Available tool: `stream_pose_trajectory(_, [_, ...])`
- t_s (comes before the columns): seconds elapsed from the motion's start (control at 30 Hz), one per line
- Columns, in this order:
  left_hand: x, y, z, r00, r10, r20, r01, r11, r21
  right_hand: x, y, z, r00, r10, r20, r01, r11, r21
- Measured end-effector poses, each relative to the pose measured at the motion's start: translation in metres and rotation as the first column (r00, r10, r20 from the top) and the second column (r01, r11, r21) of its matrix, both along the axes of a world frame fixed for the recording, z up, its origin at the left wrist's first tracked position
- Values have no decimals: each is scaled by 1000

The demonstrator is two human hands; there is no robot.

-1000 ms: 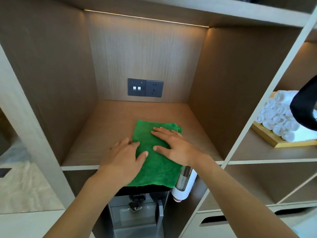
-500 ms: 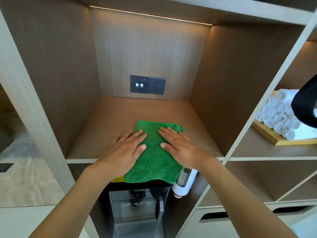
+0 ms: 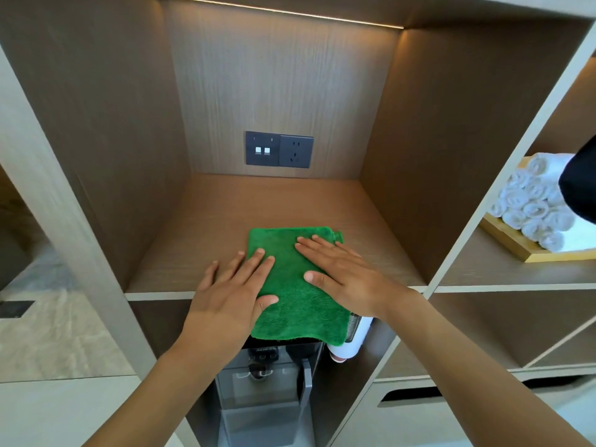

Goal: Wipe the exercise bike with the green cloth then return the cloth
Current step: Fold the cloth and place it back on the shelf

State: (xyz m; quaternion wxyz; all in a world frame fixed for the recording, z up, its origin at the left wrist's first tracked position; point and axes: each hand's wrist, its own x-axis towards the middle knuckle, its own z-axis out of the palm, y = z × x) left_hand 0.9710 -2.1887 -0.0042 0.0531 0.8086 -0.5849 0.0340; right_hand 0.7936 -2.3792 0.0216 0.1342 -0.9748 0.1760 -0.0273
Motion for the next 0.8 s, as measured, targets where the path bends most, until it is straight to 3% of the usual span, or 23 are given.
stream_pose_trajectory(0.2, [1, 1, -1, 1000, -12, 23, 12, 1000, -6, -26, 10, -18, 994, 17, 106, 8, 973, -230])
stream_pose_trajectory(0.4, [2, -1, -3, 999, 4, 36, -4, 1000, 11, -26, 18, -29, 976, 37, 213, 27, 957, -288])
stream_pose_trajectory(0.5, [1, 5, 4, 999, -40, -1, 40, 998, -52, -31, 26, -27, 944, 87, 320, 21, 948, -318])
stream_pose_trajectory(0.57, [0, 13, 10, 993, -114, -24, 107, 976, -191, -35, 30, -24, 904, 123, 409, 27, 940, -341])
stream_pose_trajectory(0.63, [0, 22, 12, 977, -190, -95, 133, 894, -427, -38, 34, -11, 842, 101, 531, 61, 958, -279])
stream_pose_trajectory(0.67, [0, 26, 18, 954, -210, -216, 69, 850, -522, -38, 36, 0, 799, 51, 600, 84, 977, -195])
stream_pose_trajectory(0.73, [3, 26, 37, 833, -244, -496, -124, 792, -598, -36, 37, 27, 724, -85, 684, 102, 995, 16])
stream_pose_trajectory(0.8, [12, 13, 58, 750, -297, -591, -200, 750, -631, -26, 30, 50, 686, -171, 707, 80, 984, 160])
